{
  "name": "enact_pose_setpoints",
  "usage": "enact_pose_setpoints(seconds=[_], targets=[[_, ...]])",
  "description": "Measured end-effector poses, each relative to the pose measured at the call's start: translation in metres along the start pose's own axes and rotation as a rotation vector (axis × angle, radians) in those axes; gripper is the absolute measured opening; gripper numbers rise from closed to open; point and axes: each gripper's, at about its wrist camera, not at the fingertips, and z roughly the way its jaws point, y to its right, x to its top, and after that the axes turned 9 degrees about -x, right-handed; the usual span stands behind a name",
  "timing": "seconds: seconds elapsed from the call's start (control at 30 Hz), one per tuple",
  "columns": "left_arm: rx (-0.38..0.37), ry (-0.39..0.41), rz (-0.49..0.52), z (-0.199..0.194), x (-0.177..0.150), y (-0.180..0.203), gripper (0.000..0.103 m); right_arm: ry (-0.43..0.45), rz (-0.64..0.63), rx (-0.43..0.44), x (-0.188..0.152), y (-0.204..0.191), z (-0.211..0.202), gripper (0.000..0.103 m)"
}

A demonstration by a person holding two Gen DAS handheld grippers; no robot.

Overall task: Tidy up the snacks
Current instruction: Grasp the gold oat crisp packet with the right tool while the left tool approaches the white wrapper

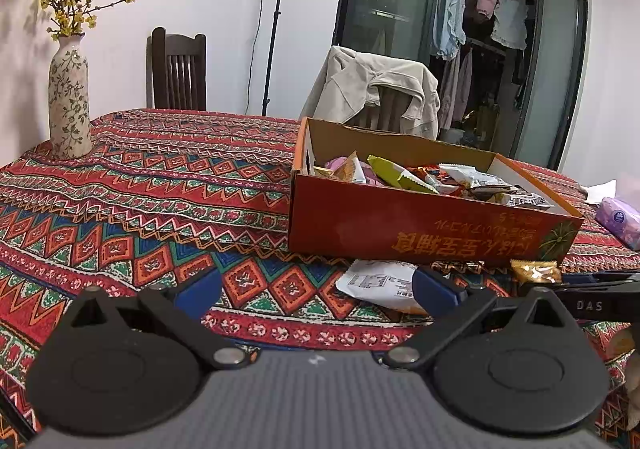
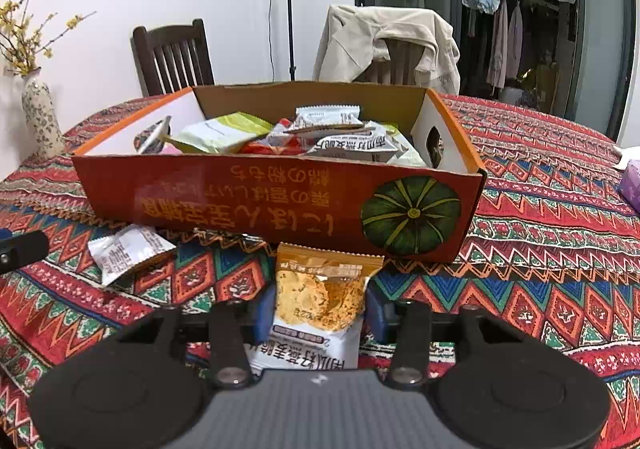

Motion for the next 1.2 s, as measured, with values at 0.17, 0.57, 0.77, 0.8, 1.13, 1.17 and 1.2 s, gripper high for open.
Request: enact_pose_setpoints(seconds=[0.17,0.57,0.77,0.8,1.13,1.17,1.2], targets=[[0.011,0.006,-0.004,0.0,0.0,0.0,0.103,0.103,0.054,-0.004,-0.002,0.007,-0.013,0.044],[0.037,-0.051,0.048,0.007,0.017,0.017,0.103,0.16,0.097,0.023,-0.004,0.016,-0.022,0.044],[0.006,-0.119,0.098,0.028,0.028,0.037,0.103,0.173,0.131,0.035,-0.005,0.022,-0.025,0.044],[0.0,-0.134,0.105,0.033,0.029,0.04,0.103,0.176,0.135,0.038,-0.005,0.023,-0.025,0.044],[0.016,-0.246,0.163,0.083,0.023,0.062,0.103,0.189,0.145,0.059,-0.005,0.024,-0.028,0.044],[0.021,-0.255,0.161,0.087,0.022,0.061,0.103,0.19,0.145,0.061,-0.005,0.024,-0.028,0.044],[0.025,-0.266,0.156,0.091,0.019,0.061,0.103,0.191,0.145,0.063,-0.005,0.024,-0.028,0.044]])
